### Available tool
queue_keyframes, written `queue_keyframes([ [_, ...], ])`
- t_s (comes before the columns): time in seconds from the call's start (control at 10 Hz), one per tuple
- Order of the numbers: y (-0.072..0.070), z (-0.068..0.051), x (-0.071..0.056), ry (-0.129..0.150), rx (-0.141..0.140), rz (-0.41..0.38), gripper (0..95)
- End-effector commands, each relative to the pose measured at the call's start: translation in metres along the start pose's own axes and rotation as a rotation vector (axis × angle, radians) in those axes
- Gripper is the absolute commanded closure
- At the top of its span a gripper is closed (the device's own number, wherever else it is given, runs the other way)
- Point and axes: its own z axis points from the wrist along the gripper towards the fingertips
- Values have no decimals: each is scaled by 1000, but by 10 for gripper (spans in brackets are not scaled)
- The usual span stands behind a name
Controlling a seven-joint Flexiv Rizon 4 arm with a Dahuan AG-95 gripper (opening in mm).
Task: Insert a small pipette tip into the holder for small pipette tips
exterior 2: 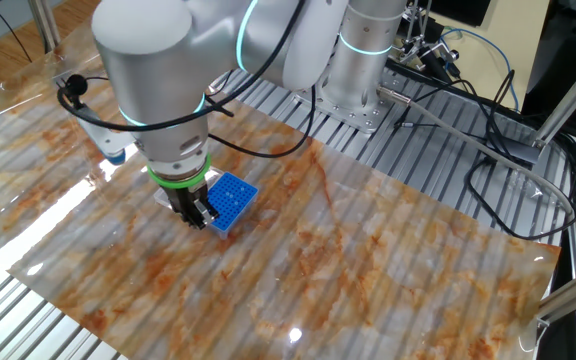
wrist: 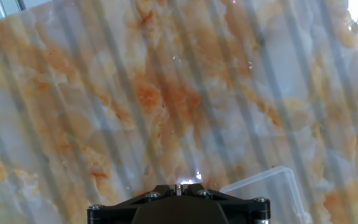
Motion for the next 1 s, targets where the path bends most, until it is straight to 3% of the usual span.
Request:
queue_keyframes([
  [0.1,0,1,-2,11,-9,2,950],
  [0.2,0,1,-2,17,4,-13,950],
  [1.0,0,1,-2,36,14,-18,950],
])
